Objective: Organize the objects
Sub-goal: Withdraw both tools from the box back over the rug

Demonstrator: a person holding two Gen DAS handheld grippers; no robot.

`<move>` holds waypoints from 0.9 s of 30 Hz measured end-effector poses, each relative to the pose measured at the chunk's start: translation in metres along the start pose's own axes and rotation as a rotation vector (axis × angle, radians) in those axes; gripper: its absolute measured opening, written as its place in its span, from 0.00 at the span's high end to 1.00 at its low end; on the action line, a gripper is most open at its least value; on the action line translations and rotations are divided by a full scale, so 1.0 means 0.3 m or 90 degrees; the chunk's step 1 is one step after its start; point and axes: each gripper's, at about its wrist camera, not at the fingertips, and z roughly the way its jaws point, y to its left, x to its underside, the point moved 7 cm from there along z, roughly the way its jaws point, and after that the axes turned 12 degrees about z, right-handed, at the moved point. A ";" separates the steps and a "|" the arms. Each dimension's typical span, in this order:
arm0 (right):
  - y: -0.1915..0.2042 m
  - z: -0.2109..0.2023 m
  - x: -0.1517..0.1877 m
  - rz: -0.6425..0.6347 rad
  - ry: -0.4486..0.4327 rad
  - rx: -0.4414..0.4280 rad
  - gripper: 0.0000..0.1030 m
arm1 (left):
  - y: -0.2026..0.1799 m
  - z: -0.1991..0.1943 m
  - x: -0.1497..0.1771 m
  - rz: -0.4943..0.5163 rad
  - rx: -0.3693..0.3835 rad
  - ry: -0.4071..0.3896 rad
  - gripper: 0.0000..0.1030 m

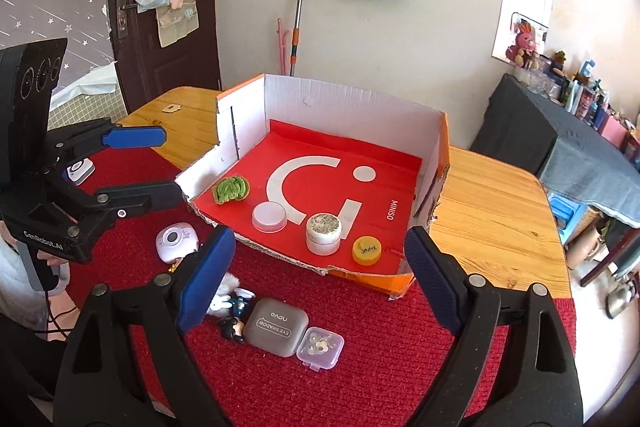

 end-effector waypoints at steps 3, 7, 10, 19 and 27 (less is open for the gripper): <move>-0.006 -0.024 0.018 0.017 -0.022 0.007 0.10 | 0.000 -0.020 0.021 -0.011 -0.018 -0.004 0.07; -0.026 -0.048 0.043 0.052 -0.054 0.021 0.07 | -0.007 -0.036 0.056 -0.017 -0.048 -0.005 0.06; -0.049 -0.056 0.074 0.079 -0.071 0.041 0.05 | -0.005 -0.045 0.086 -0.034 -0.074 -0.006 0.04; -0.071 0.007 0.194 0.120 -0.036 0.050 0.05 | -0.031 -0.068 0.155 -0.049 -0.108 -0.012 0.02; -0.099 0.061 0.282 0.142 -0.005 0.078 0.05 | -0.037 -0.012 0.258 -0.077 -0.095 0.042 0.01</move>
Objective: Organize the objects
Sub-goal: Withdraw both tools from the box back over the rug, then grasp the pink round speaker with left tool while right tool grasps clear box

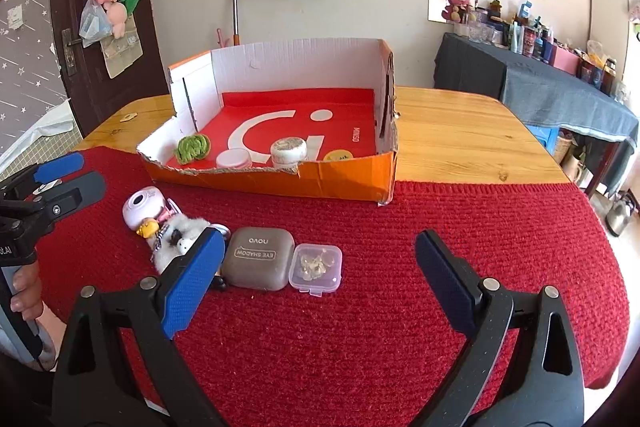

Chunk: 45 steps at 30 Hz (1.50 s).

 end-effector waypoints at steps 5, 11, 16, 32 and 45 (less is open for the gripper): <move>-0.026 0.034 0.033 0.006 0.023 0.015 0.05 | 0.010 0.032 0.043 -0.013 0.009 0.029 0.01; -0.048 0.052 0.046 0.008 0.032 0.029 0.05 | 0.014 0.051 0.066 -0.013 0.011 0.047 0.01; -0.064 0.073 0.061 0.003 0.044 0.048 0.05 | 0.026 0.075 0.083 -0.016 0.011 0.068 0.01; -0.119 0.107 0.081 0.013 0.079 0.070 0.05 | 0.102 0.125 0.131 0.003 0.072 0.147 0.01; -0.171 0.121 0.062 0.030 0.088 0.093 0.05 | 0.154 0.181 0.141 0.029 0.074 0.182 0.01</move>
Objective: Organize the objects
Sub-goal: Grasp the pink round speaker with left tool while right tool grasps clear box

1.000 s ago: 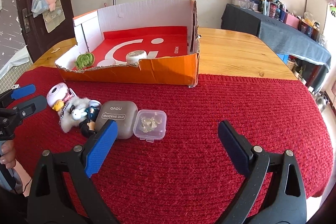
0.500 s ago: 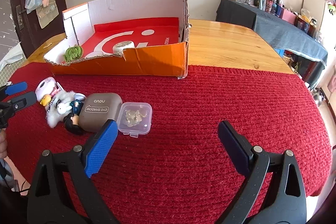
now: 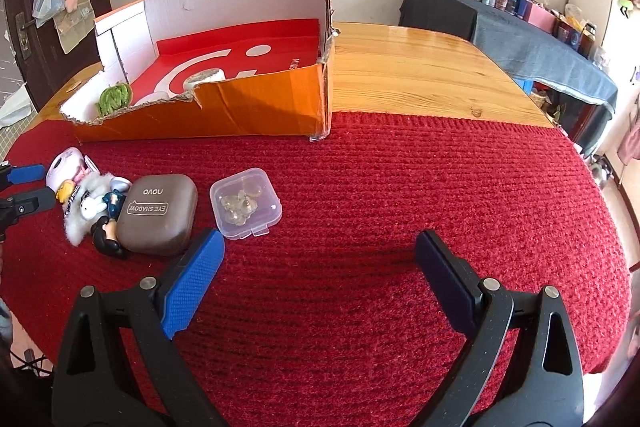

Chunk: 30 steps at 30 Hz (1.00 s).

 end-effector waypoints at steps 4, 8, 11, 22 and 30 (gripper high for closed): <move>0.009 -0.004 -0.015 0.004 0.004 -0.021 0.05 | 0.021 -0.001 -0.002 0.012 -0.022 0.002 0.01; 0.026 0.002 -0.027 0.000 0.007 -0.030 0.05 | 0.022 0.007 -0.010 0.018 -0.018 0.001 0.01; 0.042 0.013 -0.034 -0.018 0.008 -0.022 0.05 | 0.018 0.017 -0.023 0.026 -0.022 0.000 0.02; 0.082 0.048 -0.040 -0.065 0.023 -0.016 0.19 | -0.014 0.061 -0.055 0.044 -0.006 0.003 0.18; 0.117 0.044 -0.029 -0.082 0.022 -0.051 0.50 | -0.052 0.048 -0.057 0.052 0.010 -0.025 0.51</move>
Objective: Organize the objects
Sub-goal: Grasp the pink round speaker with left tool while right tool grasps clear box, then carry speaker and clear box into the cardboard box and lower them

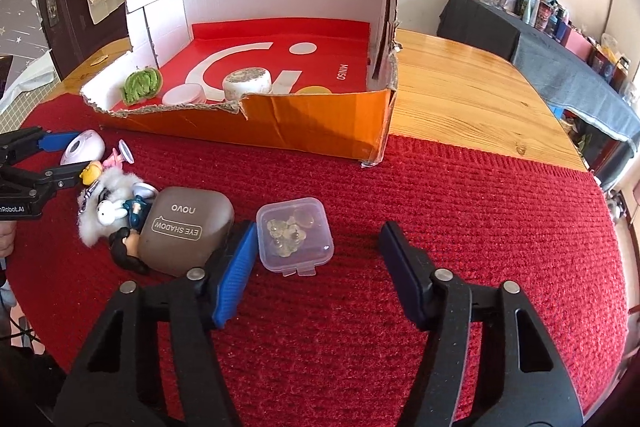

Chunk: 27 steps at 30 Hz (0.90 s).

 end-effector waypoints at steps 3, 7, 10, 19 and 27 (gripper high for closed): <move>0.012 -0.008 0.002 0.006 -0.004 -0.020 0.68 | -0.005 -0.007 0.003 -0.011 0.004 -0.009 0.51; 0.015 -0.026 0.005 0.021 -0.012 -0.040 0.68 | -0.011 -0.026 0.003 -0.025 0.013 -0.019 0.51; 0.023 -0.052 -0.003 0.021 -0.022 -0.048 0.68 | -0.015 -0.049 -0.003 -0.029 0.015 -0.028 0.51; 0.057 -0.112 -0.038 0.013 -0.042 -0.071 0.68 | -0.028 -0.102 -0.023 -0.016 0.013 -0.051 0.51; 0.070 -0.118 -0.045 0.009 -0.042 -0.075 0.68 | -0.039 -0.137 -0.040 -0.009 0.016 -0.067 0.51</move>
